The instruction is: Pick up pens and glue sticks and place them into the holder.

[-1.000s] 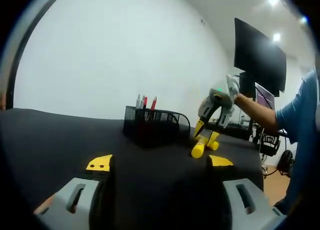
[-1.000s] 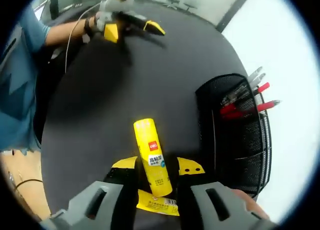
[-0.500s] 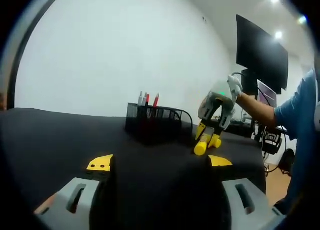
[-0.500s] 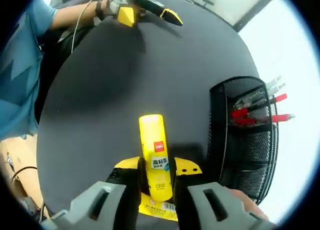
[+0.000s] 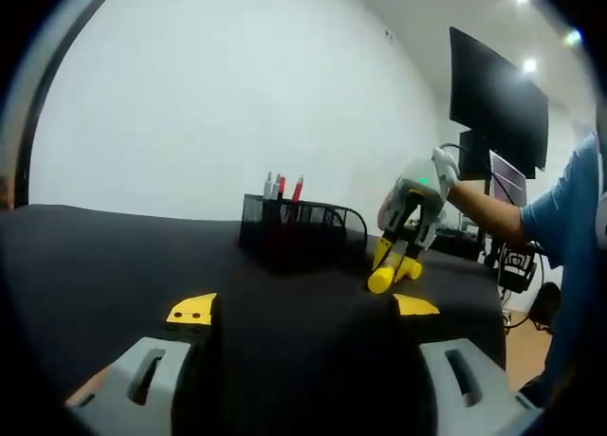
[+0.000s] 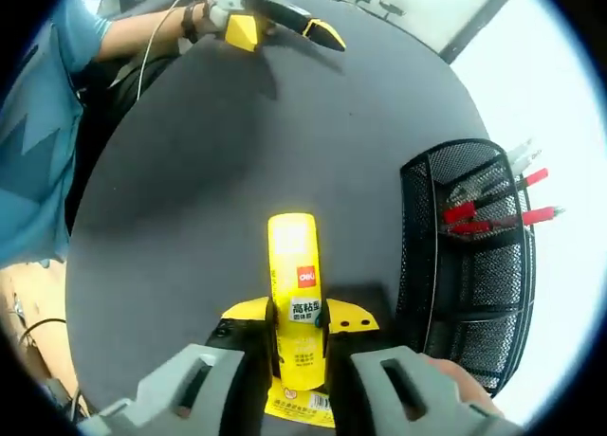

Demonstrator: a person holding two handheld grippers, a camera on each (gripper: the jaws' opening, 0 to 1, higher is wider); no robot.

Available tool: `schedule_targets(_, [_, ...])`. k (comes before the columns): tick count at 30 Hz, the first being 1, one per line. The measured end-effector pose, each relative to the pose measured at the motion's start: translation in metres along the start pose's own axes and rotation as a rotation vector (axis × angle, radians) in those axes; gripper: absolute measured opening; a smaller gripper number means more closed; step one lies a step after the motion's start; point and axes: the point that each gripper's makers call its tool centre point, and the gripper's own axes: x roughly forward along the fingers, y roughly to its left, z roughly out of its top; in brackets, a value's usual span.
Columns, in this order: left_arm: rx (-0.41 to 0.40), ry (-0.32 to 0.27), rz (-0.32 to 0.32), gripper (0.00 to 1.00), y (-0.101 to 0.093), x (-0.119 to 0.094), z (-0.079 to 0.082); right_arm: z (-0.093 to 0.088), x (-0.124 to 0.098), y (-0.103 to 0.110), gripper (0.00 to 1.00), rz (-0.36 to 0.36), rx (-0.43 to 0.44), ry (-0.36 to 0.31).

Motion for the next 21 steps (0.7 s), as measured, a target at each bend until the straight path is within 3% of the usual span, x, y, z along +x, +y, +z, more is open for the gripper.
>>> schedule_targets(13, [-0.027,-0.003,0.013,0.68,0.005,0.0,0.001,0.013,-0.02,-0.009,0.16,0.055,0.092,-0.097])
schedule_targets(18, [-0.037,0.001,-0.006,0.69,0.003,0.001,0.0,0.034,-0.031,-0.017,0.16,0.038,0.184,-0.241])
schedule_targets(21, [-0.052,-0.014,-0.004,0.69,0.005,0.0,0.003,0.037,-0.035,-0.013,0.16,0.047,0.2,-0.275])
